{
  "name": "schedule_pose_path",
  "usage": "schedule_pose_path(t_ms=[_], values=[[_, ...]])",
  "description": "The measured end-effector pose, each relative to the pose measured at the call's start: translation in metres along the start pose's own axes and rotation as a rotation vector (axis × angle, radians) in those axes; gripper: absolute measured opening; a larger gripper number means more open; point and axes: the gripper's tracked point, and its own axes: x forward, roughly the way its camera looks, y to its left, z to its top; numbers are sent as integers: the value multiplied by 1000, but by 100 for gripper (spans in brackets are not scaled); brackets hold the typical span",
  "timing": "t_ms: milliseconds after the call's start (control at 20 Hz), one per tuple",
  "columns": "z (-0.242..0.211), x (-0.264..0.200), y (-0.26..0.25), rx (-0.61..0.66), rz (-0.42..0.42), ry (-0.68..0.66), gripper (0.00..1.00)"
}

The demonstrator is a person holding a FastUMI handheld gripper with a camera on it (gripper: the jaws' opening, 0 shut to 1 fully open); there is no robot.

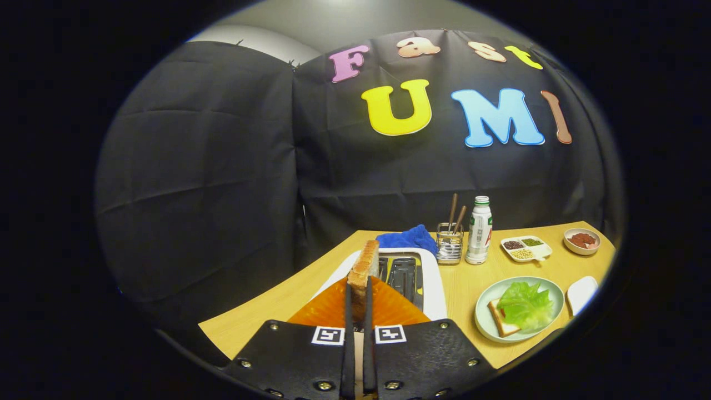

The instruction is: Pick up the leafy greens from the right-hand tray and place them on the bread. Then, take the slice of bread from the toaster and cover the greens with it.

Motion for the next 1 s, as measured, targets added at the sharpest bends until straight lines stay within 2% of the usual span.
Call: schedule_pose_path(t_ms=[550,1000], values=[[45,-19,2,-2,66,-109,6],[80,-44,-25,43,89,-164,6]])
